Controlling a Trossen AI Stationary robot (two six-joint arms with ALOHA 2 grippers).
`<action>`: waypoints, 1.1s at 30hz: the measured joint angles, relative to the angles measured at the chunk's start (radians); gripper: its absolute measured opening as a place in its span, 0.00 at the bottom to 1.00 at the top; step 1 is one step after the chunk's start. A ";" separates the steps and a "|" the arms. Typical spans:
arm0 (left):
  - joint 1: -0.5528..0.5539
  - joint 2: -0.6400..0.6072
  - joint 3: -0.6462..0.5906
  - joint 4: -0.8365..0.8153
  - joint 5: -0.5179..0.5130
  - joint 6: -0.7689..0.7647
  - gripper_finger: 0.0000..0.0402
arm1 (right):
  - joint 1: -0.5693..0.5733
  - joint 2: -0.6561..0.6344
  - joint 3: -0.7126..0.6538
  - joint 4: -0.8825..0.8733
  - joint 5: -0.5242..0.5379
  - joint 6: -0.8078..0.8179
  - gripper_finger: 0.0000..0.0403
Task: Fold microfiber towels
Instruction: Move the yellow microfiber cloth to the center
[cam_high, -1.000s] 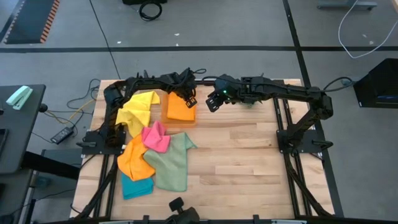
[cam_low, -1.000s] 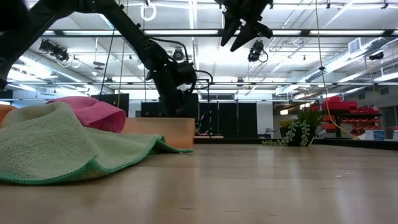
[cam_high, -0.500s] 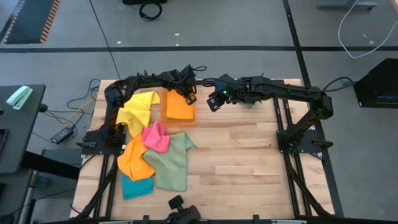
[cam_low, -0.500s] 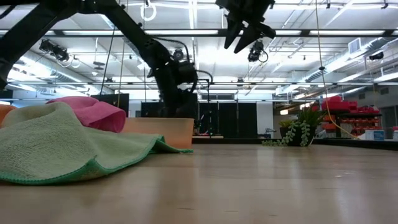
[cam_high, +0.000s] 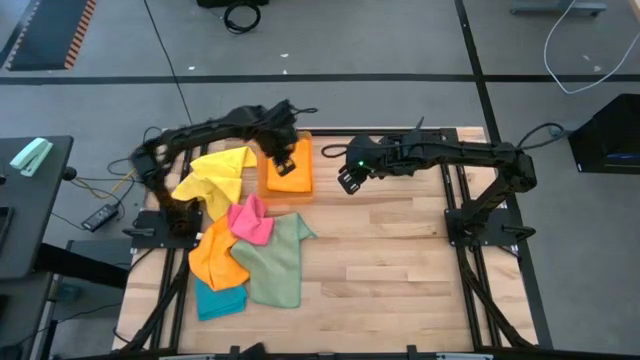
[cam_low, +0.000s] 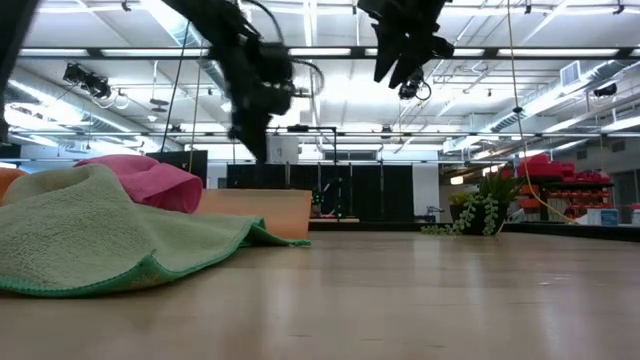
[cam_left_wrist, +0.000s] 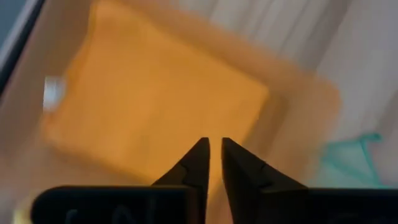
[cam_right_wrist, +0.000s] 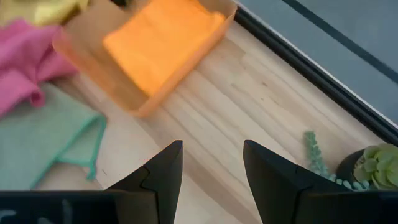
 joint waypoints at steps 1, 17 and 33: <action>0.000 -0.056 -0.056 0.005 -0.006 -0.027 0.16 | 0.004 0.000 -0.010 0.001 0.000 -0.011 0.44; 0.017 -0.321 -0.503 -0.094 -0.226 -0.253 0.56 | 0.058 0.000 -0.173 0.226 -0.171 0.046 0.44; 0.058 -0.301 -0.685 0.148 -0.293 -0.105 0.20 | 0.229 0.000 -0.158 0.274 -0.088 0.490 0.44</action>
